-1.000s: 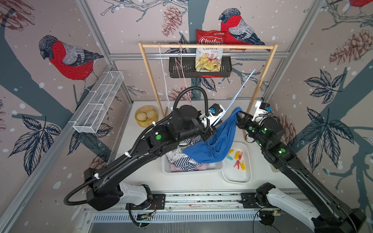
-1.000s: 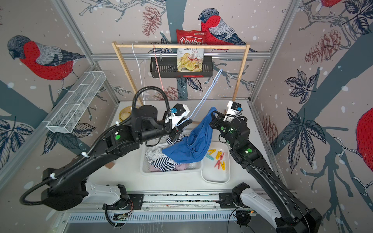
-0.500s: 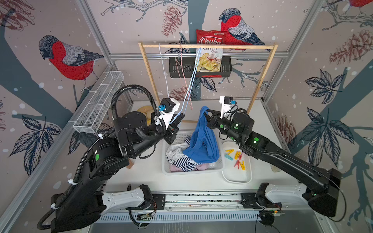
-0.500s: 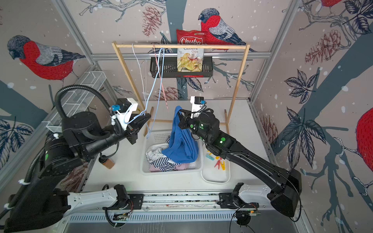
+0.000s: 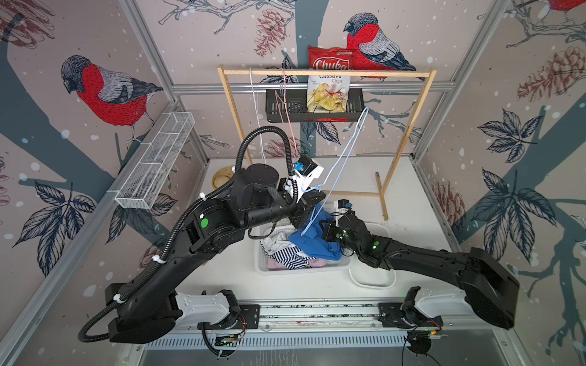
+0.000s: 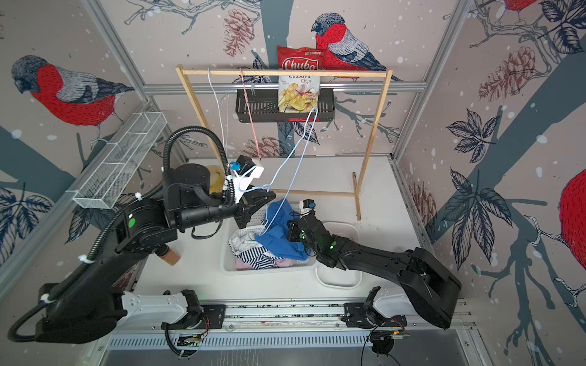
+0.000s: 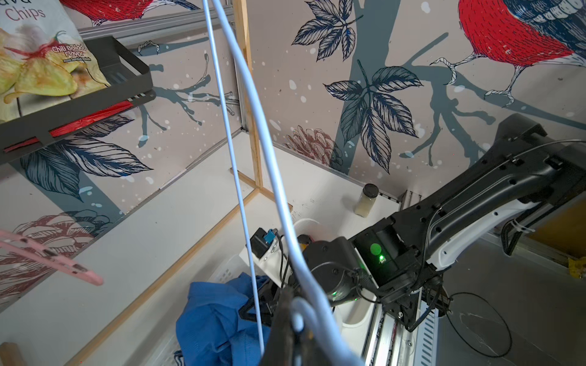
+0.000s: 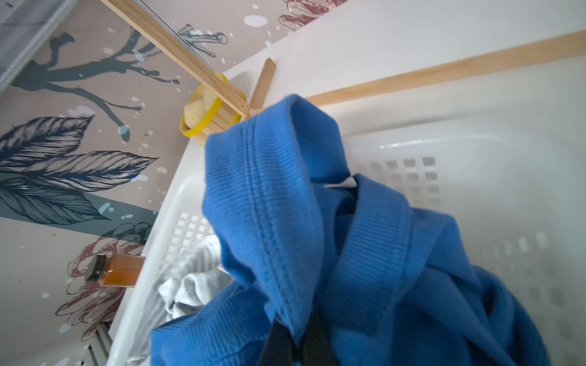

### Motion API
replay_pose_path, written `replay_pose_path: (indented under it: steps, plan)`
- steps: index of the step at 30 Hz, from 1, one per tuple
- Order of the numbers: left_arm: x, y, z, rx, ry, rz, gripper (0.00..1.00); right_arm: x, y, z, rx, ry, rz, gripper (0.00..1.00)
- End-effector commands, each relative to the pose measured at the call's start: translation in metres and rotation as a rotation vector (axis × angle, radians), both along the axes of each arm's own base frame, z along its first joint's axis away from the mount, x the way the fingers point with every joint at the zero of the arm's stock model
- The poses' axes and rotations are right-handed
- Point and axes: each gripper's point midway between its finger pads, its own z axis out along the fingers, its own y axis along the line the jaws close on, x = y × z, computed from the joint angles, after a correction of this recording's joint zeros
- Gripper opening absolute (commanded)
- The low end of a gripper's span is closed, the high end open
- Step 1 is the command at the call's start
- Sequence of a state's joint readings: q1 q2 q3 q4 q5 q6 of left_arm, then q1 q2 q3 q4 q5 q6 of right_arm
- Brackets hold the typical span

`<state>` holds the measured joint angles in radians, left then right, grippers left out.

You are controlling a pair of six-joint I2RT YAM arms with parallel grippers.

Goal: Remove the clothespins securing tank tops to the hanger
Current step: Place the tank top in the basket.

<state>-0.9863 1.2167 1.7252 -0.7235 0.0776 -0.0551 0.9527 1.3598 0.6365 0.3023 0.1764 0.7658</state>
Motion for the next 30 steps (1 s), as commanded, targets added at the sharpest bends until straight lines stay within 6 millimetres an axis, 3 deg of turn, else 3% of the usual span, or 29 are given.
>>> replay_pose_path:
  steps: [1, 7, 13, 14, 16, 17, 22, 25, 30]
  plan:
    - [0.013, -0.006, 0.022, -0.112, -0.012, 0.051, 0.00, 0.004, 0.003, -0.006, 0.015, -0.005, -0.010, 0.00]
    - [0.044, -0.002, 0.018, -0.161, 0.034, 0.125, 0.00, -0.014, -0.012, -0.016, 0.004, 0.007, 0.024, 0.01]
    - [0.063, -0.017, 0.011, -0.191, 0.069, 0.114, 0.00, -0.035, -0.028, -0.034, -0.094, 0.029, 0.089, 0.09]
    - [0.065, -0.020, 0.011, -0.199, 0.071, 0.112, 0.00, -0.035, -0.030, -0.028, -0.094, 0.007, 0.091, 0.15]
    - [0.069, -0.023, 0.014, -0.235, 0.077, 0.120, 0.00, -0.036, -0.033, -0.010, -0.084, -0.050, 0.106, 0.42]
    - [0.071, -0.024, 0.016, -0.253, 0.081, 0.127, 0.00, -0.036, -0.035, 0.002, -0.070, -0.084, 0.109, 0.50]
    - [0.075, -0.032, 0.022, -0.365, 0.135, 0.120, 0.00, -0.054, -0.059, 0.082, 0.042, -0.327, 0.080, 0.74]
    - [0.078, -0.035, 0.023, -0.441, 0.161, 0.123, 0.00, -0.067, -0.078, 0.114, 0.065, -0.437, 0.037, 0.79]
    - [0.088, -0.033, 0.021, -0.511, 0.185, 0.177, 0.00, -0.085, -0.096, 0.143, 0.030, -0.544, -0.041, 0.81]
